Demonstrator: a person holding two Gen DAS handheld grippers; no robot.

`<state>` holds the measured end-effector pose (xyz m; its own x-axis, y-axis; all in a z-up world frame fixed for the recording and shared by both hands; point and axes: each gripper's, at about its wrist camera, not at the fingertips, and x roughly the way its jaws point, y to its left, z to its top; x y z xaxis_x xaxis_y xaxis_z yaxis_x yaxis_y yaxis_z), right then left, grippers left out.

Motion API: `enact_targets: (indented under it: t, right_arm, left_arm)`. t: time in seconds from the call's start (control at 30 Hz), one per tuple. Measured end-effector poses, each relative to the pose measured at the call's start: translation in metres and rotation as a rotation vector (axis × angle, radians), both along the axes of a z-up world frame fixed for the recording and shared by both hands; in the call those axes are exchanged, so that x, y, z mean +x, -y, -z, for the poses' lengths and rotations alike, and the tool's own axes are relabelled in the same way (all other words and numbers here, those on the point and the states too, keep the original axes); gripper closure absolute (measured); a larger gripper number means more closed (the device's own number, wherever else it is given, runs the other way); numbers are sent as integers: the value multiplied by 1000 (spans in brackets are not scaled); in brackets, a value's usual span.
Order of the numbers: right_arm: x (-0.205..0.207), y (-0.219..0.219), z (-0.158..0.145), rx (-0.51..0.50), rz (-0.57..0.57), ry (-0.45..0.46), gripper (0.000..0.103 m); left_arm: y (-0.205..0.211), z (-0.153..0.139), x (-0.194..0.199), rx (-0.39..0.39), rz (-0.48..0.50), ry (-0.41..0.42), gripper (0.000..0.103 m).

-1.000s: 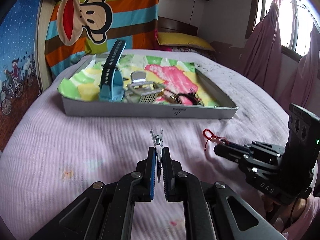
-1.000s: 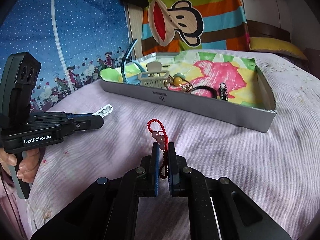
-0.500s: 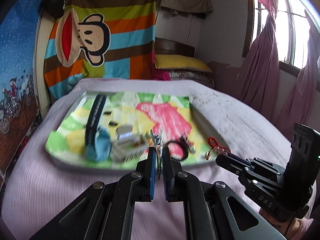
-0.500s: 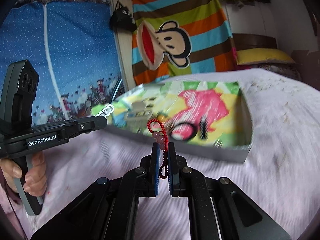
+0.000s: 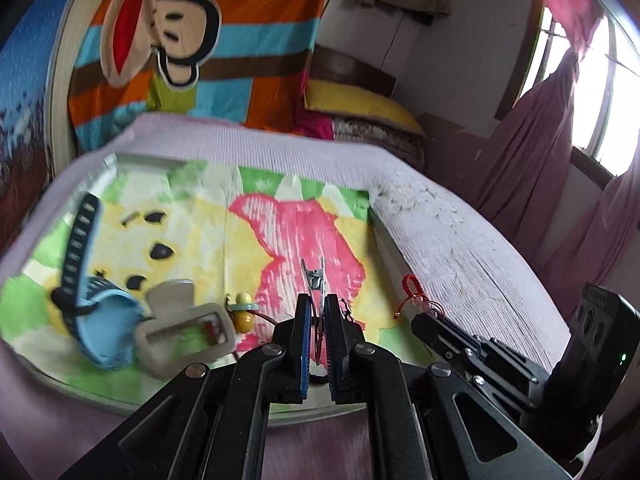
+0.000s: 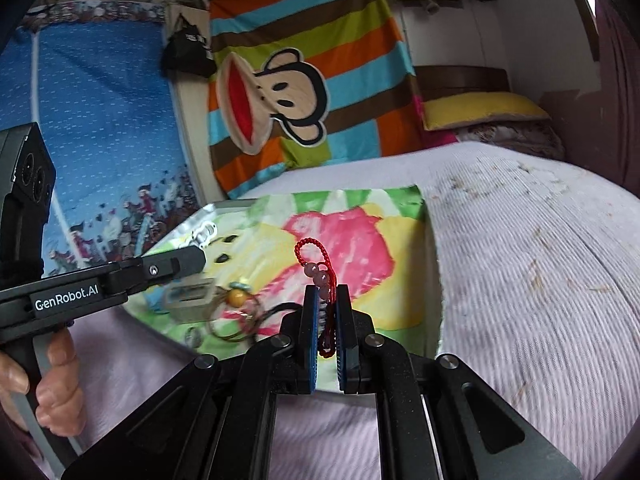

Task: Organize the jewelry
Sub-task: 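Carry the silver clip and red bracelet over the tray with both tools, then open both tools to drop the clip and bracelet into the tray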

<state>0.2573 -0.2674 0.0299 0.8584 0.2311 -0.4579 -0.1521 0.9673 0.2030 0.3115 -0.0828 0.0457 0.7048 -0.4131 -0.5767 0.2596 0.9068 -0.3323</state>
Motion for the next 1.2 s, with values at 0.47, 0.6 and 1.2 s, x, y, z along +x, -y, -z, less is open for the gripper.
enact_targets:
  t: [0.47,0.6,1.2]
  right_arm:
    - [32,3,30,12,6,-143,96]
    - [33,1,33,6,8,-159,96]
    - [35,-4,37,-9,-13,-180,86]
  left_arm:
    - [25,28,16,86,29,-115,96]
    - [25,33,17,95,33,-136,96]
    - [22,41,18,114,24,-179,95]
